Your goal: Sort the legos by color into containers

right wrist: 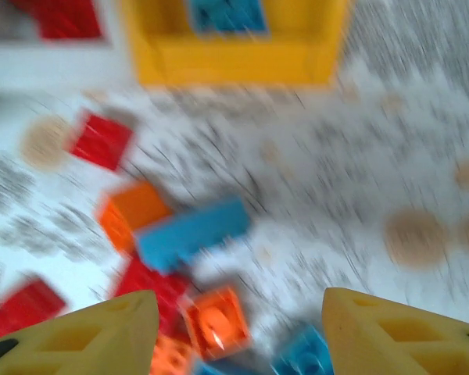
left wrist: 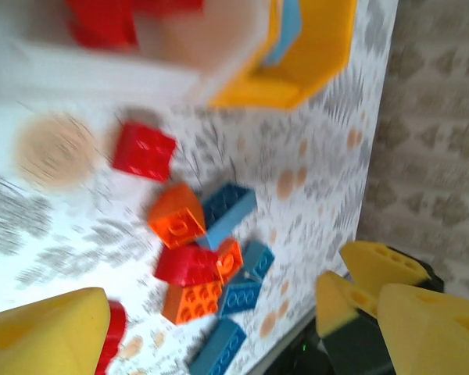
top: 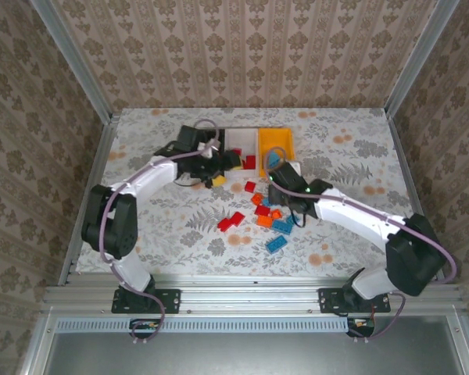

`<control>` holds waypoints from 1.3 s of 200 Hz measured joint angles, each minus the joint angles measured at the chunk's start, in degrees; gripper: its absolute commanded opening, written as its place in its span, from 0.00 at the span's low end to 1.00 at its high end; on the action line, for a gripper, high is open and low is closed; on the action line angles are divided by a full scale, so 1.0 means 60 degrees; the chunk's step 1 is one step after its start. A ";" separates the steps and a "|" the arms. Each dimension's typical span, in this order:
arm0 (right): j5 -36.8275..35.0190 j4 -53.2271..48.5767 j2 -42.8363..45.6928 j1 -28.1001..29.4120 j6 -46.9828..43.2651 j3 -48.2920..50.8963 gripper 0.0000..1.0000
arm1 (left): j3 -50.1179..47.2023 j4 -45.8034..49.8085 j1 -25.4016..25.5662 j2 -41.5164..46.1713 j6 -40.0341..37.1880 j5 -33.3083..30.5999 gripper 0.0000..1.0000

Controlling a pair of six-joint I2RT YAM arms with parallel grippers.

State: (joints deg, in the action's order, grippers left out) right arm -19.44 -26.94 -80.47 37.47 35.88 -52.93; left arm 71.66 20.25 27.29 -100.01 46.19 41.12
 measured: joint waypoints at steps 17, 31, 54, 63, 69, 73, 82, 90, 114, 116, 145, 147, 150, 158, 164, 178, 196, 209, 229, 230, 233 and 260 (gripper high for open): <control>0.0157 -0.0106 0.0565 -0.0025 0.0608 0.1053 0.63 | 0.0004 0.0146 0.0423 -0.0186 -0.0040 0.0055 0.90; 0.0270 -0.0113 0.0674 -0.0066 0.0925 0.1497 0.64 | 0.0004 0.0204 0.0503 -0.0233 -0.0091 0.0076 0.90; 0.0433 -0.0036 0.0397 -0.0248 0.1158 0.1636 0.68 | 0.0029 0.0255 0.0452 -0.0237 -0.0200 0.0062 0.90; 0.0528 0.0040 0.0189 -0.0364 0.1297 0.1632 0.68 | 0.0066 0.0313 0.0441 -0.0237 -0.0229 0.0044 0.90; 0.0572 0.0113 0.0051 -0.0419 0.1351 0.1636 0.69 | 0.0087 0.0342 0.0437 -0.0237 -0.0248 0.0033 0.90; 0.0605 0.0153 -0.0051 -0.0452 0.1392 0.1636 0.69 | 0.0109 0.0372 0.0437 -0.0237 -0.0255 0.0029 0.90; 0.0630 0.0255 -0.0255 -0.0499 0.1530 0.1636 0.70 | 0.0146 0.0415 0.0437 -0.0237 -0.0310 0.0000 0.90; 0.0663 0.0324 -0.0390 -0.0517 0.1639 0.1636 0.70 | 0.0175 0.0452 0.0437 -0.0237 -0.0364 -0.0007 0.90; 0.0670 0.0586 -0.0623 -0.0525 0.1902 0.1647 0.71 | 0.0251 0.0608 0.0437 -0.0237 -0.0466 -0.0073 0.90; 0.0670 0.0605 -0.0634 -0.0525 0.1920 0.1654 0.71 | 0.0255 0.0616 0.0437 -0.0237 -0.0470 -0.0073 0.90; 0.0670 0.0969 -0.0874 -0.0535 0.2149 0.1745 0.71 | 0.0288 0.0637 0.0437 -0.0237 -0.0499 -0.0076 0.90; 0.0670 0.0984 -0.0896 -0.0539 0.2167 0.1749 0.70 | 0.0288 0.0641 0.0437 -0.0237 -0.0499 -0.0076 0.90; 0.0670 0.1013 -0.0925 -0.0543 0.2175 0.1756 0.70 | 0.0288 0.0641 0.0437 -0.0237 -0.0495 -0.0076 0.90; 0.0670 0.1082 -0.0987 -0.0550 0.2244 0.1774 0.68 | 0.0291 0.0637 0.0437 -0.0237 -0.0499 -0.0076 0.90; 0.0670 0.1126 -0.1031 -0.0561 0.2280 0.1792 0.67 | 0.0291 0.0641 0.0437 -0.0237 -0.0499 -0.0076 0.90; 0.0670 0.1242 -0.1082 -0.0579 0.2350 0.1847 0.63 | 0.0291 0.0641 0.0437 -0.0237 -0.0499 -0.0076 0.90; 0.0634 0.1282 -0.1082 -0.0590 0.2477 0.1978 0.59 | 0.0291 0.0641 0.0426 -0.0237 -0.0499 -0.0076 0.90; 0.0594 0.1344 -0.0998 -0.0627 0.2554 0.2076 0.59 | 0.0291 0.0637 0.0397 -0.0237 -0.0499 -0.0076 0.90; 0.0594 0.1279 -0.0743 -0.0710 0.2565 0.2277 0.57 | 0.0291 0.0641 0.0368 -0.0237 -0.0499 -0.0073 0.90; 0.0594 0.1275 -0.0729 -0.0714 0.2565 0.2288 0.57 | 0.0291 0.0637 0.0364 -0.0237 -0.0499 -0.0073 0.90; 0.0590 0.1249 -0.0685 -0.0736 0.2565 0.2331 0.57 | 0.0291 0.0641 0.0364 -0.0237 -0.0499 -0.0073 0.90; 0.0590 0.1035 -0.0364 -0.0962 0.2565 0.2561 0.53 | 0.0295 0.0637 0.0357 -0.0237 -0.0499 -0.0073 0.90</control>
State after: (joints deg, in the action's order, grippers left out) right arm -15.90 -20.73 -82.65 31.70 51.27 -37.56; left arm 73.43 24.08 29.43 -101.43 43.20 40.69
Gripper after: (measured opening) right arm 0.545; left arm 0.901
